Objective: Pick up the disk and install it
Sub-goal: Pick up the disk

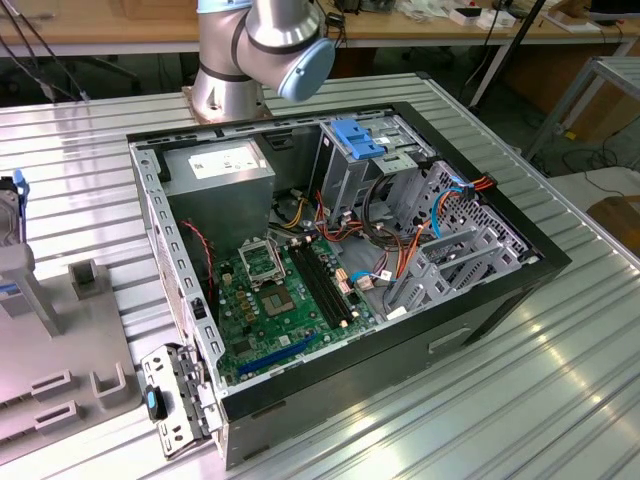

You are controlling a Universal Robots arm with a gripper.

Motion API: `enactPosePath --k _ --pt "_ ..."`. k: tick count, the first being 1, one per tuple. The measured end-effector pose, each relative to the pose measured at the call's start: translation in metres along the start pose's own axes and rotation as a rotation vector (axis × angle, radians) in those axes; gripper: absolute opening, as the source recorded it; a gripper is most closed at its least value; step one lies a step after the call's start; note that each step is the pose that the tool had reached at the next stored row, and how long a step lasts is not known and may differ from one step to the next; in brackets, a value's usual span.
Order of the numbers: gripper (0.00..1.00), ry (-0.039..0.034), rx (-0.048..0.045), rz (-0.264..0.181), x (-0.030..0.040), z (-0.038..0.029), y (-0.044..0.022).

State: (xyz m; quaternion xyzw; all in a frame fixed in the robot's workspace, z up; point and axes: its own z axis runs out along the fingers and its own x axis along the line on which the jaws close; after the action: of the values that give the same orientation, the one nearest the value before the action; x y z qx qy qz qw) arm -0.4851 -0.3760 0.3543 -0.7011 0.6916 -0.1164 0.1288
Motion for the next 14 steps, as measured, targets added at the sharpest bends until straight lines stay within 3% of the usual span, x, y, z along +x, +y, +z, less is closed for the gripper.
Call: enactPosePath --k 1,5,9,14 --pt "0.37 -0.0013 0.0054 -0.003 0.0 0.0006 0.0024" --pt "0.37 -0.0052 0.0108 -0.008 -0.0001 0.0023 0.0121" --pt "0.37 -0.0072 0.021 -0.012 -0.0001 0.0043 0.0178" --pt "0.37 -0.0124 0.0444 -0.027 0.0 0.01 0.0254"
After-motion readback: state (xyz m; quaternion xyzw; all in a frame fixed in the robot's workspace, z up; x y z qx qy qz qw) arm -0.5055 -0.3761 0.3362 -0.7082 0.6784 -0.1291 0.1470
